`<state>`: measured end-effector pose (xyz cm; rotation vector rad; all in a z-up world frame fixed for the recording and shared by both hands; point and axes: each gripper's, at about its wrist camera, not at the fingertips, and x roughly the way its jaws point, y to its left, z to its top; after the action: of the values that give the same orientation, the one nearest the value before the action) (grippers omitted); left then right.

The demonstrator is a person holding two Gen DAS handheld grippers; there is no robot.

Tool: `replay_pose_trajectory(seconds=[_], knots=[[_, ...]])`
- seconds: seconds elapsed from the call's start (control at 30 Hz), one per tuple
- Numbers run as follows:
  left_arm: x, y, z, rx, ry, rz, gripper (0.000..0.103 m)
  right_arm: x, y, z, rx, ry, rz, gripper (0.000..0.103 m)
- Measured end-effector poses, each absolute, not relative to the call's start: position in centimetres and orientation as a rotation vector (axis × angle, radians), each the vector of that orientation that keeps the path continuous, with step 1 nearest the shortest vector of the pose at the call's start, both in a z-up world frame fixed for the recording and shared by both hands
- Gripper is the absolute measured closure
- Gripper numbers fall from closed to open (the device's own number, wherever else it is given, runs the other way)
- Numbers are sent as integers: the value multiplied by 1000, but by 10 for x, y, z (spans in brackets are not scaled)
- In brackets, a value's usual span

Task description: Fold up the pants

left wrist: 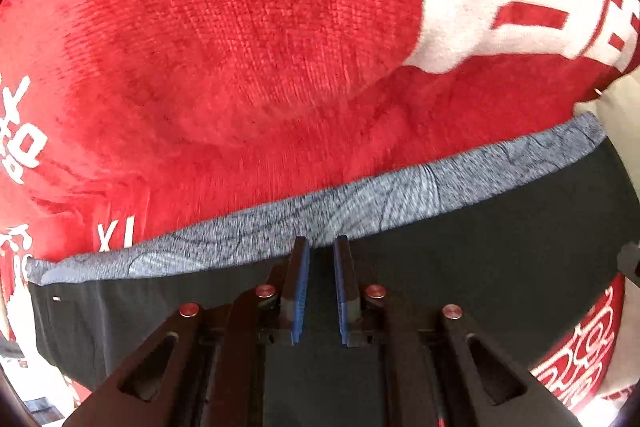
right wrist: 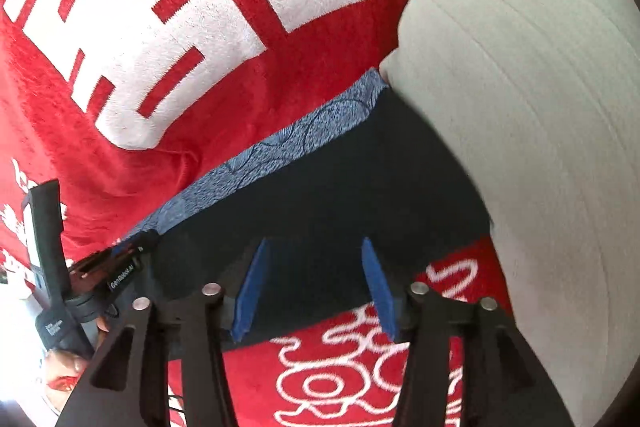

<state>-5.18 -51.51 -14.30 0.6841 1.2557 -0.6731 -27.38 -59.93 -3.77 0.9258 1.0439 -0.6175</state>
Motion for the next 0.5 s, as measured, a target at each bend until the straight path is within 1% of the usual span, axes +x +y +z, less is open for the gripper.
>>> replay_pose_trajectory(seconds=[0.03,0.1,0.2,0.3,0.5], knots=[[-54,-514,-142,688,1261,-678,89,-290,-603,-32,949,1030,-608,45],[-61,-510,-138,694,1274,-684,89,-310,-621,-35,976,1019,-593,38],[-70,-503,-132,682,1284,-694,89,-326,-606,-37,1025,998,-562,34],[-81,-494,-133,670,1278,-717,89,-324,-597,-44,1096,960,-530,32],[-89,-475,-149,653,1345,-731,89,-341,-585,-56,1198,897,-549,32]])
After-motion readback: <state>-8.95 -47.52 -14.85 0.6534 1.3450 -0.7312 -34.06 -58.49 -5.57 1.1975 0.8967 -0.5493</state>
